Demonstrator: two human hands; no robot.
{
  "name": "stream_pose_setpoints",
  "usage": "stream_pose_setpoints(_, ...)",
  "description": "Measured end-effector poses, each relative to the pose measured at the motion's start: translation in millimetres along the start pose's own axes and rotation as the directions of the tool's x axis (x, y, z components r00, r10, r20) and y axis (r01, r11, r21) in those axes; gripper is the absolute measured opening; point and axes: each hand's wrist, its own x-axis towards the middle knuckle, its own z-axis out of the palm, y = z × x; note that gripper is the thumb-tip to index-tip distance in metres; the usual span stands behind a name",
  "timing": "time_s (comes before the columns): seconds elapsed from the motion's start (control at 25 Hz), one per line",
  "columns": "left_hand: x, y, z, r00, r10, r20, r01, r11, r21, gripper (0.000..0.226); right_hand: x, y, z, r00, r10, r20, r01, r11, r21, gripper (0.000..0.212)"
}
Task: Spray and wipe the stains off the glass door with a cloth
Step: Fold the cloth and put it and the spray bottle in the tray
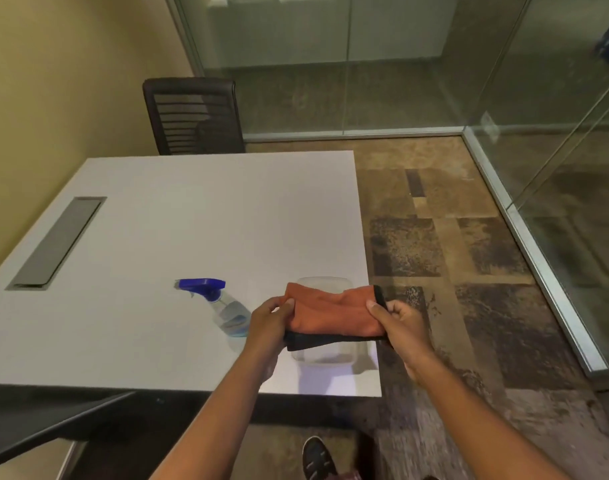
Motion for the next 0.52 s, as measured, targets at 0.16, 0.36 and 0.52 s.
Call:
stream_pose_setpoints(0.16,21,-31,2,0.996,0.025,-0.086,-0.004,0.971,0.239,0.029,2,20,11,0.994,0.108,-0.028,-0.111,0.980,-0.164,0.046)
stream_pose_setpoints(0.36,18,-49,15,0.978,0.161,-0.131,-0.067,0.843,0.534,0.041,13,40,12,0.990,0.124,0.064,-0.075,0.858,-0.508,0.038)
stream_pose_setpoints(0.52,4,-56,16,0.949,0.277,-0.149,-0.112,0.741,0.662,0.052,-1,45,2,0.987,-0.106,0.125,0.163,0.678,-0.717,0.044)
